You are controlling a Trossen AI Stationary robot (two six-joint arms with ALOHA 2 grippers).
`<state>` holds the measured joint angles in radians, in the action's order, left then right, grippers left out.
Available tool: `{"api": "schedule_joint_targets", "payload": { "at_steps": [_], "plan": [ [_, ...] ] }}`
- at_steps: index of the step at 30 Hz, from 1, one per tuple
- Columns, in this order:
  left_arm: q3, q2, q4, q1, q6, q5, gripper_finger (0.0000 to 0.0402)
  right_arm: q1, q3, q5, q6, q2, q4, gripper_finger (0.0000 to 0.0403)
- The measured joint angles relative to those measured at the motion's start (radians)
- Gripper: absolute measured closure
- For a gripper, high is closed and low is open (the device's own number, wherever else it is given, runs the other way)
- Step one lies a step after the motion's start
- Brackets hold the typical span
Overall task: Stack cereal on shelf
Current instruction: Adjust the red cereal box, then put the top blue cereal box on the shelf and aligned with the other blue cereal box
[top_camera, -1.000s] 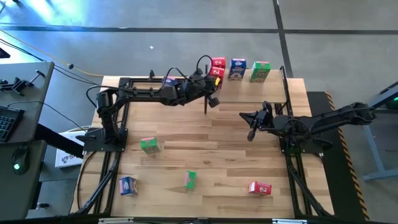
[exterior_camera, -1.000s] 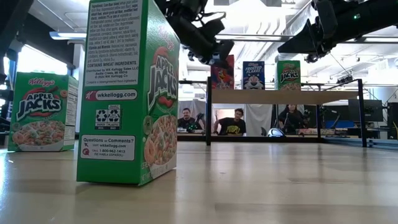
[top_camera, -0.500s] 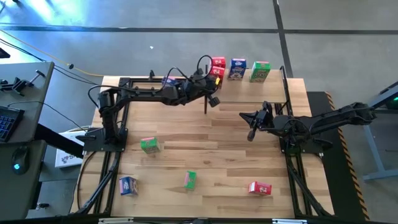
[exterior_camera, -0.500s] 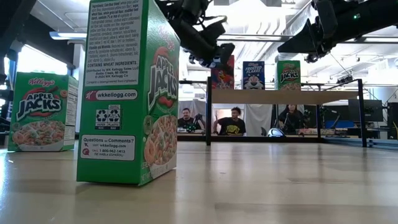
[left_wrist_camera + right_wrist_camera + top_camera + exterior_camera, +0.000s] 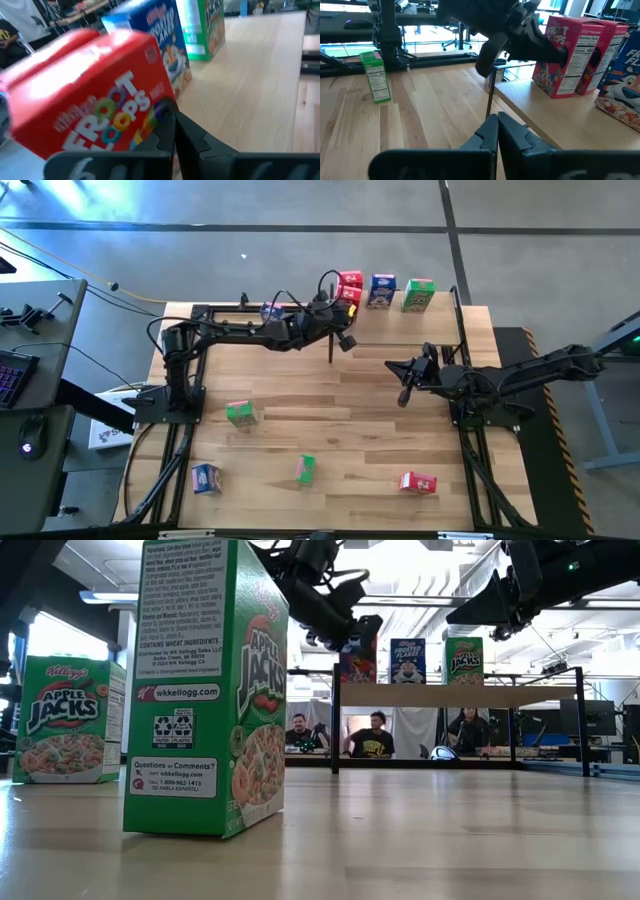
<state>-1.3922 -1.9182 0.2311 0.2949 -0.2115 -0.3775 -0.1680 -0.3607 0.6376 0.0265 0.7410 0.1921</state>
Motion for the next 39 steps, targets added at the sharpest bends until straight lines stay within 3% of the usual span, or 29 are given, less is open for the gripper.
{"api": "schedule_joint_targets", "payload": {
  "at_steps": [14, 20, 26, 31, 39],
  "plan": [
    [0.0, 0.0, 0.038, 0.015, 0.016, 0.0, 0.0401, 0.0, 0.0, 0.001, 0.001, 0.0, 0.0, 0.0402],
    [0.0, 0.001, 0.054, 0.009, 0.018, 0.04, 0.0401, 0.0, 0.0, 0.0, 0.002, 0.0, 0.0, 0.0402],
    [0.018, 0.082, -0.061, -0.049, 0.0, 0.12, 0.0401, 0.0, 0.0, -0.001, 0.019, 0.0, -0.017, 0.0402],
    [0.156, 0.211, -0.096, -0.122, 0.023, 0.197, 0.0401, 0.0, 0.0, -0.002, 0.019, 0.0, -0.038, 0.0402],
    [0.487, 0.473, 0.035, -0.249, 0.146, 0.15, 0.0401, 0.003, 0.0, -0.006, 0.016, 0.085, 0.012, 0.0402]
  ]
}}
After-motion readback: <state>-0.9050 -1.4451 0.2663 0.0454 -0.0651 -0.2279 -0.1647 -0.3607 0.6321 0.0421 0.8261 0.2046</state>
